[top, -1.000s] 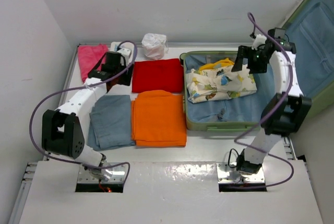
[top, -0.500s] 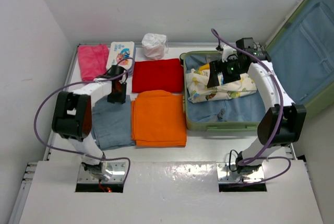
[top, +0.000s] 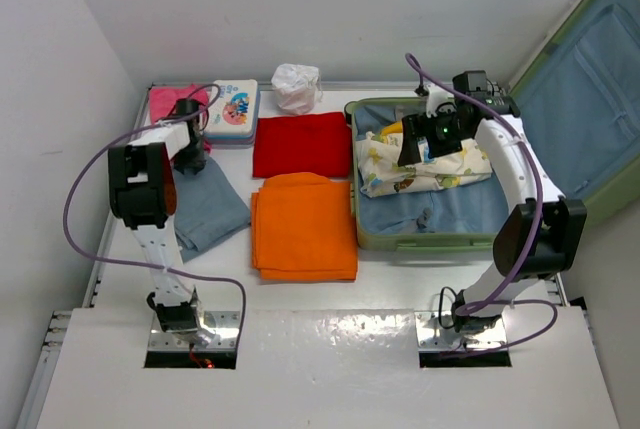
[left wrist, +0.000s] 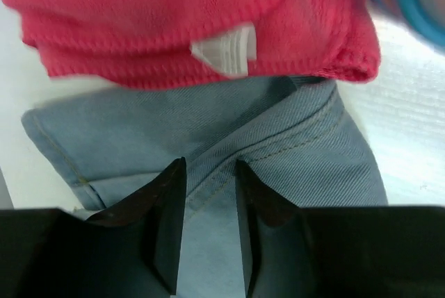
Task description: Pack the luggage
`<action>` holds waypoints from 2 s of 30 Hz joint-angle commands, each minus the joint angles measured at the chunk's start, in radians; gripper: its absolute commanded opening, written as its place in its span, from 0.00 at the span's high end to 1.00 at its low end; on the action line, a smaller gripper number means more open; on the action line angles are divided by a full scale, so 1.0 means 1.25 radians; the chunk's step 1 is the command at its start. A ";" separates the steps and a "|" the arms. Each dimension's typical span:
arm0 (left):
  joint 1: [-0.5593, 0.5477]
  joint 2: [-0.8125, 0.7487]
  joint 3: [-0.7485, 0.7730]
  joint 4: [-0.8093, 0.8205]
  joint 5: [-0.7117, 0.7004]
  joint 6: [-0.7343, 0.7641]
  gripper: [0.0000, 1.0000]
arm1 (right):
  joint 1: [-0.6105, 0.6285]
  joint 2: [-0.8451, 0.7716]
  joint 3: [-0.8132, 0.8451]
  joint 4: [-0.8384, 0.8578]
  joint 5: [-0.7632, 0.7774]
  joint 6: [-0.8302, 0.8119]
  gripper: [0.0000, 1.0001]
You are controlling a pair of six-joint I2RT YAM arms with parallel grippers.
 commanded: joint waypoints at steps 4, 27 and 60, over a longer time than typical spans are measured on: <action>-0.015 -0.075 -0.073 0.051 0.157 0.121 0.42 | 0.015 0.009 0.029 0.016 -0.011 0.009 0.02; -0.123 -0.067 -0.113 0.066 0.058 -0.138 0.44 | 0.201 0.129 0.038 0.305 -0.105 0.408 0.01; 0.075 -0.366 -0.253 0.078 0.752 -0.096 1.00 | 0.621 0.626 0.278 1.016 -0.205 0.488 0.01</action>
